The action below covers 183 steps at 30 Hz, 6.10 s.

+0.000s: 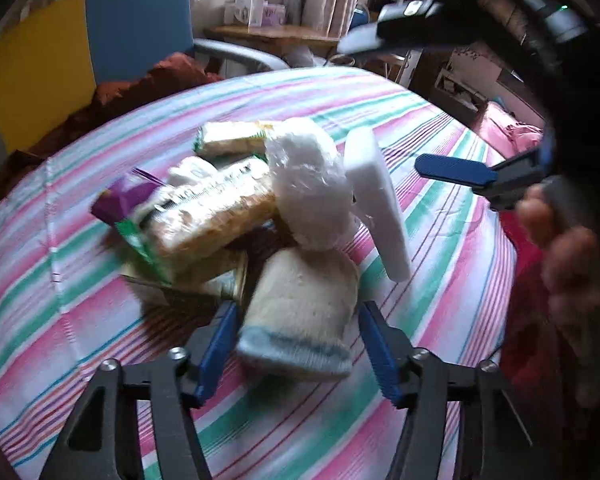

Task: Organize objects
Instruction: 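Grasp the beige cloth pouch with the left tool while the right tool grasps the white block, then carry the pouch and white block to the gold tray and open both tools, then move both tools from the gold tray back to the remaining items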

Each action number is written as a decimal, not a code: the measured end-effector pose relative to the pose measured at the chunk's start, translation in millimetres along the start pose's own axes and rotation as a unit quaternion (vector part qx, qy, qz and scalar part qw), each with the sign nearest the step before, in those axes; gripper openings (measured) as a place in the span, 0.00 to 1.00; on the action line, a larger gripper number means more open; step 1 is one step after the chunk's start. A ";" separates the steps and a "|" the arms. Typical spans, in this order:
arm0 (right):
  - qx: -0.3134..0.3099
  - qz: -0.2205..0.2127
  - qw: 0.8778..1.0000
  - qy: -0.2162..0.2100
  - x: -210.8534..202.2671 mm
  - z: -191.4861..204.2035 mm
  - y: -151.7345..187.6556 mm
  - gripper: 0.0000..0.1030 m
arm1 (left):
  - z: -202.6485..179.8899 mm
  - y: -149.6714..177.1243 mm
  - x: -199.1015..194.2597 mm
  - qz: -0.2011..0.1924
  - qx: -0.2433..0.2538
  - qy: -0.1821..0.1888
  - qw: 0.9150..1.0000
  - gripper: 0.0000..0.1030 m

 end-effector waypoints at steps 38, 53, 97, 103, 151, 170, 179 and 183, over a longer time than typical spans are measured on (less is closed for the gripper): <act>-0.069 0.030 0.995 0.068 18.8 14.8 13.2 1.00 | 46.9 111.9 -59.8 -0.111 -0.049 -0.022 0.992 0.55; -0.181 0.074 0.967 0.165 44.4 31.9 43.3 1.00 | 49.9 112.9 -61.0 -0.123 -0.062 0.005 0.990 0.55; -0.398 0.092 0.910 0.078 2.9 183.6 134.2 0.59 | 88.4 124.4 -176.6 -0.197 -0.121 -0.059 0.971 0.48; -0.409 0.143 0.901 -0.008 28.1 244.1 198.6 0.59 | 144.9 153.5 -237.7 -0.223 -0.192 -0.141 0.945 0.49; -0.487 0.061 0.871 0.006 27.4 253.6 301.0 0.86 | 186.3 238.8 -299.4 -0.176 -0.272 -0.366 0.872 0.86; -0.389 0.047 0.916 0.084 15.8 158.0 189.5 0.86 | 143.8 205.1 -257.3 -0.147 -0.188 -0.317 0.918 0.86; -0.220 -0.017 0.966 0.134 -13.3 73.4 67.5 0.86 | 119.1 175.4 -229.4 -0.137 -0.135 -0.272 0.943 0.86; -0.129 -0.022 0.984 0.121 -13.4 35.0 41.3 0.86 | 104.5 157.9 -206.2 -0.127 -0.113 -0.238 0.956 0.86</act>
Point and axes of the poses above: each gripper's, at about its wrist camera, not at the fingertips, and x roughly the way its jaws point, z to its left, y to its underside, the point moved 5 cm from there along x, roughly the way its jaws point, and after that the axes turned 2 degrees about x, right-handed, at the moved point
